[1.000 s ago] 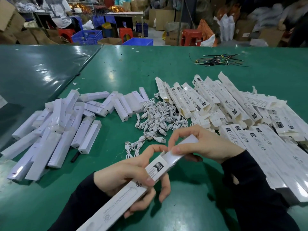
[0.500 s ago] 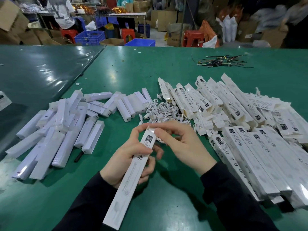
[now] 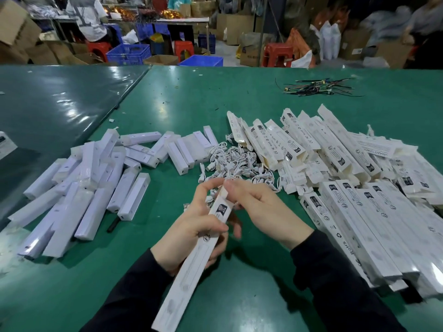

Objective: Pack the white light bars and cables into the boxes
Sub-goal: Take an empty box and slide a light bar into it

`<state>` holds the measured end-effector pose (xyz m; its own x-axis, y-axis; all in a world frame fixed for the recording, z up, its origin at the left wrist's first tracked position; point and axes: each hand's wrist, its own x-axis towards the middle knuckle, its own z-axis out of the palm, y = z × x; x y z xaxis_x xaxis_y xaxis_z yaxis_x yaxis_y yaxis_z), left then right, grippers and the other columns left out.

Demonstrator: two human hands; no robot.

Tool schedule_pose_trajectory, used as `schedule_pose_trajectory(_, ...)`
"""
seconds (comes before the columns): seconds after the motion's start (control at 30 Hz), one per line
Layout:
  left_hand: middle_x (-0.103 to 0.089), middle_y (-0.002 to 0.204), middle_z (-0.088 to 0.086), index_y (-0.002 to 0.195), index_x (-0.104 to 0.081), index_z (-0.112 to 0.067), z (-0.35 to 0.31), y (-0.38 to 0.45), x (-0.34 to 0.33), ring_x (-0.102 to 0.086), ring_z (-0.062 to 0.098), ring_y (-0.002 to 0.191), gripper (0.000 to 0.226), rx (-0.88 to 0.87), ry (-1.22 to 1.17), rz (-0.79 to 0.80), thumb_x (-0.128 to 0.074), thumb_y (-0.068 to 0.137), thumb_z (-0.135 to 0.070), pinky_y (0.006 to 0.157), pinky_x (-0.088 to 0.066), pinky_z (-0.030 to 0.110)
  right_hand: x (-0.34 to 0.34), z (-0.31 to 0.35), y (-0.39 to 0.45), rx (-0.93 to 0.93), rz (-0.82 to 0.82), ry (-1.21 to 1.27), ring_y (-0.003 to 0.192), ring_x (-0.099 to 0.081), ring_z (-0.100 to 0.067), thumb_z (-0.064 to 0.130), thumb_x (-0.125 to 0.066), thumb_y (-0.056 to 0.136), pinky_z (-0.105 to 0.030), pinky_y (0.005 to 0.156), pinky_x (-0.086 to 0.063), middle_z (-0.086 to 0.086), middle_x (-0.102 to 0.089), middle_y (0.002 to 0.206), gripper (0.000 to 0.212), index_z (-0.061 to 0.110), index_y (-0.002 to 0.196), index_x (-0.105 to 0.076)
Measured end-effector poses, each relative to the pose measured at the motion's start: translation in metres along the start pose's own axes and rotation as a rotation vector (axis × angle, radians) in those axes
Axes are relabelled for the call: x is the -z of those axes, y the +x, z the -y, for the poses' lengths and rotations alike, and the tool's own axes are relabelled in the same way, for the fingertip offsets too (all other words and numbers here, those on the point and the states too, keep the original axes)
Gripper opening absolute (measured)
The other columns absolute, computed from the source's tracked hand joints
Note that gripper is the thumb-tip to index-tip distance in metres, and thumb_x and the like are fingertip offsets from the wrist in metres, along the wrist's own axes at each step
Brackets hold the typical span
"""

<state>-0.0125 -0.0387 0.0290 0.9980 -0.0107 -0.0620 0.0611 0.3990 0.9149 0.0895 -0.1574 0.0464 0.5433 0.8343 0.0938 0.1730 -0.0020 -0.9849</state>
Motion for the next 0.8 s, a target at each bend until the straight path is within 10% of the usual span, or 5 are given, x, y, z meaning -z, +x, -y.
schedule_pose_trajectory(0.13,-0.06,0.078,0.024,0.125,-0.036,-0.029,0.006,0.001,-0.008,-0.039,0.016,0.033,0.061,0.023,0.015,0.017,-0.049,0.073,0.001,0.031,-0.036,0.019,0.001,0.0,0.0,-0.112,0.136,0.011,0.044,-0.054,-0.018,0.056,-0.042,0.096,-0.023,0.045,-0.045,-0.012,-0.066,0.064,0.059,0.017,0.062,-0.069)
schedule_pose_trajectory(0.27,-0.06,0.082,0.02,0.112,-0.035,-0.016,-0.006,0.003,0.0,-0.036,0.018,0.035,0.044,-0.155,-0.065,-0.3,-0.061,0.076,-0.013,0.032,-0.032,0.019,0.011,-0.011,0.009,-0.091,-0.294,0.254,0.071,-0.068,-0.013,0.031,-0.063,0.091,-0.022,0.064,-0.055,0.0,-0.074,0.08,0.025,0.021,0.071,-0.075)
schedule_pose_trajectory(0.37,-0.058,0.076,0.012,0.112,-0.037,-0.012,-0.014,0.001,0.013,-0.036,0.015,0.037,0.035,-0.223,-0.17,-0.535,-0.057,0.086,-0.022,0.034,-0.032,0.019,0.022,-0.027,0.008,-0.042,-0.45,-0.437,0.069,-0.06,0.001,0.024,-0.076,0.082,-0.013,0.067,-0.046,0.012,-0.069,0.077,0.01,0.029,0.074,-0.07)
schedule_pose_trajectory(0.53,-0.052,0.063,0.006,0.088,-0.041,-0.012,-0.012,0.002,0.019,-0.035,0.014,0.039,0.014,-0.152,-0.188,-0.676,-0.054,0.093,-0.014,0.037,-0.032,0.019,0.015,-0.038,0.007,-0.192,-0.167,-0.97,0.084,-0.053,-0.011,0.049,-0.07,0.082,-0.026,0.072,-0.041,0.009,-0.055,0.094,0.029,0.027,0.101,-0.066)
schedule_pose_trajectory(0.8,-0.065,0.067,0.007,0.093,-0.057,-0.004,-0.007,0.005,0.016,-0.055,0.015,0.044,0.013,-0.08,-0.118,-0.711,-0.067,0.084,-0.004,0.039,-0.045,0.021,0.011,-0.024,0.004,0.3,-0.432,-0.625,0.068,-0.058,-0.008,0.015,-0.072,0.087,-0.023,0.064,-0.048,0.007,-0.066,0.076,0.003,0.017,0.085,-0.074)
